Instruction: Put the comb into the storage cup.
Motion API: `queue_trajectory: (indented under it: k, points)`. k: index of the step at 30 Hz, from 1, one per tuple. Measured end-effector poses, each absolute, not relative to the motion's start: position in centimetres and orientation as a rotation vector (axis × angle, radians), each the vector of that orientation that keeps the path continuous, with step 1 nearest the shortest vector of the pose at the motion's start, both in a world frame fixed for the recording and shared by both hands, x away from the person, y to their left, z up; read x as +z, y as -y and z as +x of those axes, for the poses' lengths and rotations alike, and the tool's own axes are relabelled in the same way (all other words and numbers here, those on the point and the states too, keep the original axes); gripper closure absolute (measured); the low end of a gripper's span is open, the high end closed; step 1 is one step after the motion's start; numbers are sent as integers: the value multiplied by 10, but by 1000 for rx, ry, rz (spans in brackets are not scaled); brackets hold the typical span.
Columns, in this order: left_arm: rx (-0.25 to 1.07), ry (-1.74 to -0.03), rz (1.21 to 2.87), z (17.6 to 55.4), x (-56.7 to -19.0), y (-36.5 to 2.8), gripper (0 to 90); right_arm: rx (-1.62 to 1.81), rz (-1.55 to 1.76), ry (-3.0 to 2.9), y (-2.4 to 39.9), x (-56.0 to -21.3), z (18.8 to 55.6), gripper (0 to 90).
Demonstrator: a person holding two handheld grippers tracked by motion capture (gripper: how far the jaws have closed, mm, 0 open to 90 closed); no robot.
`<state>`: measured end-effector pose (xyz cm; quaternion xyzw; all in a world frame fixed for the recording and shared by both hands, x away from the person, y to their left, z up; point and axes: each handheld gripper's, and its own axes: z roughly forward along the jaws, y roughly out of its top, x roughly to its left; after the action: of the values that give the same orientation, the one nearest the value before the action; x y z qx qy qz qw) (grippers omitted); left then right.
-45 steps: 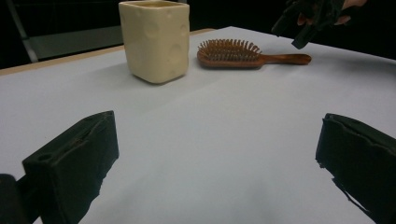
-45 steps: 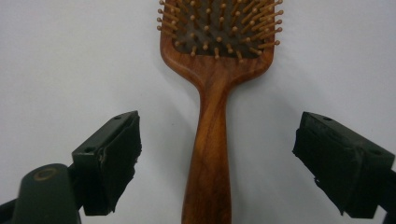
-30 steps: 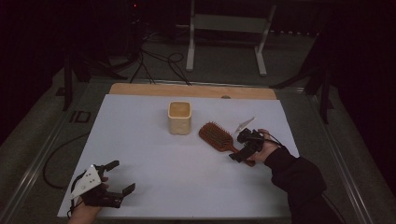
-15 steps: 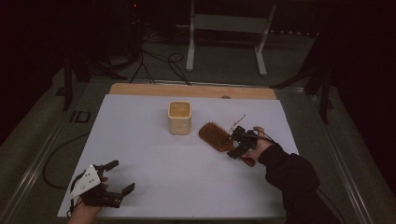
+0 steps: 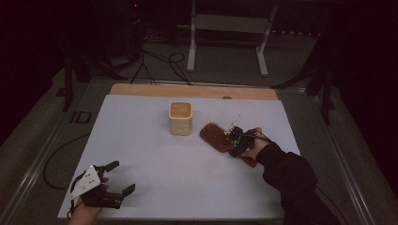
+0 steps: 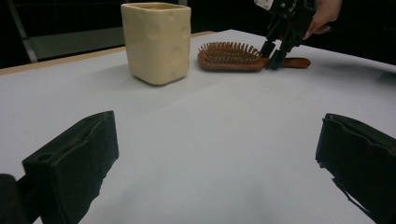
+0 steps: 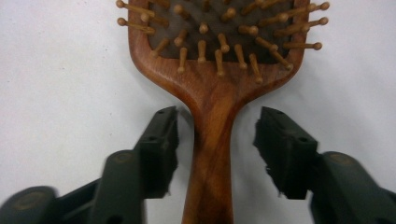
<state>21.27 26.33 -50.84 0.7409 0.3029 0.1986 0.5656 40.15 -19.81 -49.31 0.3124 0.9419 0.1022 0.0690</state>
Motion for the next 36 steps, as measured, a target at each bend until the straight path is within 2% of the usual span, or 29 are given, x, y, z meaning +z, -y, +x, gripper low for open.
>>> queue_trajectory:
  k: [6,11,22,36]
  points:
    - [464,-713,1741,213,-509,-263,0,276,954,-2846,194,-492,404,579]
    - [464,-715,1739,213,-509,-264,0,254,956,-2884,192,-492,405,687]
    - [461,-719,1746,214,-510,-263,0,235,959,-2857,189,-492,400,730]
    - [464,-727,1739,214,-509,-264,0,531,1055,-2702,209,-498,381,732]
